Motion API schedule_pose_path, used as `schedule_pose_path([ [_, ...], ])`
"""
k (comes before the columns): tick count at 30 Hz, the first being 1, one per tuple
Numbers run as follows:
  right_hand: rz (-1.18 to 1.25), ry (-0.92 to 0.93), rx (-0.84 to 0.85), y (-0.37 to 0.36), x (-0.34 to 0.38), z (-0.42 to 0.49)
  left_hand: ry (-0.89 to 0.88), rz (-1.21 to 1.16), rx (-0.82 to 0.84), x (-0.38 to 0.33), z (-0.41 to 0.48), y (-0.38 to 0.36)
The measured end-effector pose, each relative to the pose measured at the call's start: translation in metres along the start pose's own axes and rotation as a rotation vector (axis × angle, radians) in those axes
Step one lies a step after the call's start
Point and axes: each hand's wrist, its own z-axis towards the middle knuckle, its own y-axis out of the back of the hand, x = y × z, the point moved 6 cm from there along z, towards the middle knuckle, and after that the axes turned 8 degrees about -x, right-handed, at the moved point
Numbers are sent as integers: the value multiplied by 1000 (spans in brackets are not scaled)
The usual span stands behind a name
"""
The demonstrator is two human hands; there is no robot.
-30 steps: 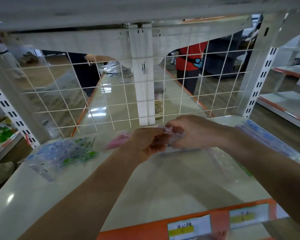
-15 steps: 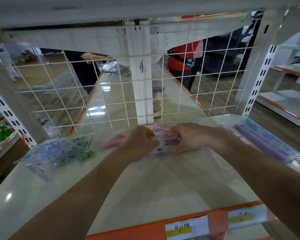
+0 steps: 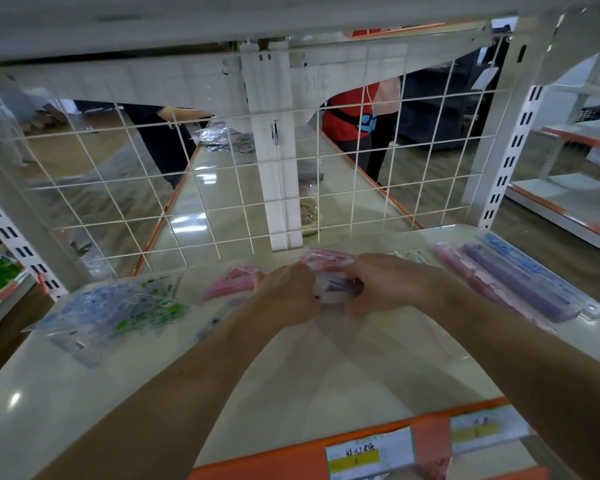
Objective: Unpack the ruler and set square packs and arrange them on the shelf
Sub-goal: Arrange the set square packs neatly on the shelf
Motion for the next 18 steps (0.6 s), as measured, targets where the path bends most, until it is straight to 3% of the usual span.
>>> schedule_pose_path([
  [12,-4,-43,46,-1,-5,4,-7,-51,19,-5,-3,3],
  [18,46,-29,5,24,12,6,84,-283,-55,25,-21,27],
])
